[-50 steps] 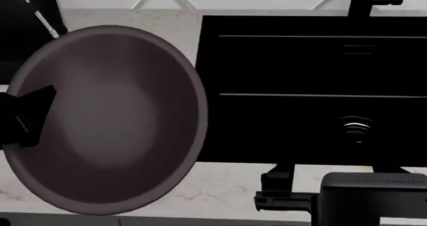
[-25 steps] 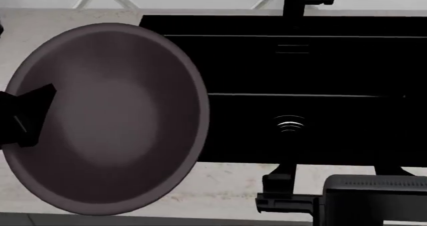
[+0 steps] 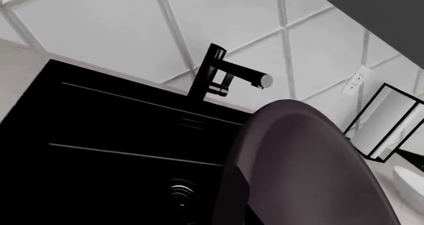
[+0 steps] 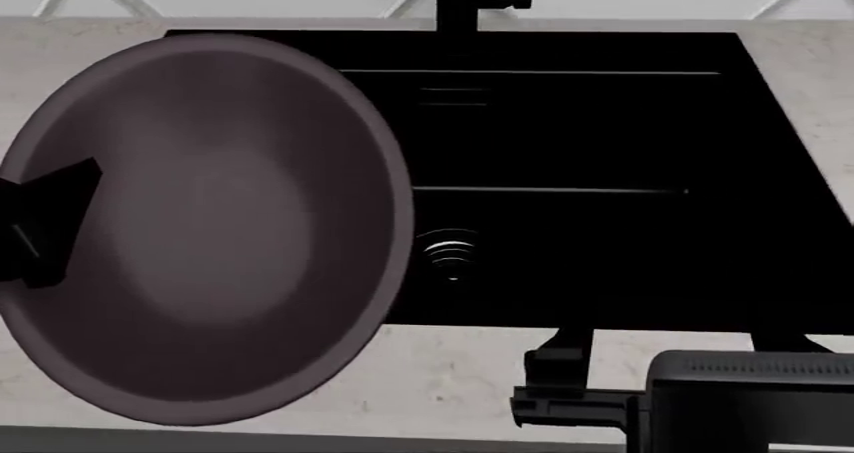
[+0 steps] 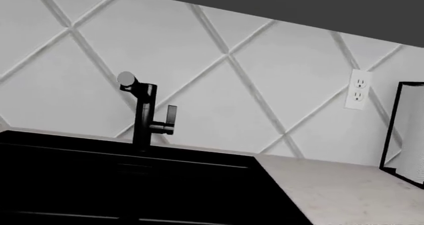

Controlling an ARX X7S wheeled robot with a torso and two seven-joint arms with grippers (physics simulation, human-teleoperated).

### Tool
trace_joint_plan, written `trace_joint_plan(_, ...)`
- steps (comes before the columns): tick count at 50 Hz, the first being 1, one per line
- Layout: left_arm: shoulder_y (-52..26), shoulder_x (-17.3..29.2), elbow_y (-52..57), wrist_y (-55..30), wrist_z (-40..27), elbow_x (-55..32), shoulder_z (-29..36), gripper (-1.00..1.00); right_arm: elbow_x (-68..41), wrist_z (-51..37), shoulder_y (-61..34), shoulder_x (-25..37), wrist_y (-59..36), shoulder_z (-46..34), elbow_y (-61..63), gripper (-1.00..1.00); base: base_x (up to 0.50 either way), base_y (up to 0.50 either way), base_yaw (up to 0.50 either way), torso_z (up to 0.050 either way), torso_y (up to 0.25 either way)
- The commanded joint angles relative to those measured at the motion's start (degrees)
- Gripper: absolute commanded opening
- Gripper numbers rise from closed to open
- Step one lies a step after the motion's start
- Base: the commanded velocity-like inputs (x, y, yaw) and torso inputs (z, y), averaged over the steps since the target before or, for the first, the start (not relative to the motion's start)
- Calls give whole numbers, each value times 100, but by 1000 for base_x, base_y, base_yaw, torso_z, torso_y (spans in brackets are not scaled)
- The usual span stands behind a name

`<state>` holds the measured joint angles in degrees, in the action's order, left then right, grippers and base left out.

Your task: Stack the bowls from largest to smallest.

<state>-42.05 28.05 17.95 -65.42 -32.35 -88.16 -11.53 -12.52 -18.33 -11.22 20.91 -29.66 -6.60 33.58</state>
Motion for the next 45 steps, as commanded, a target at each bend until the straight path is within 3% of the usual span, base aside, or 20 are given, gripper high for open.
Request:
trace_joint_plan(1, -7, 33, 21, 120, -1042, -220, -4, -100, -12, -29, 27, 12, 2, -5, 28, 100, 0, -500, 0, 0, 0)
trace_joint_plan(45, 37, 116, 32, 265, -1033, -298, 39, -100, -84, -113, -14, 77, -114, -36, 150, 100, 0, -500, 0, 0, 0)
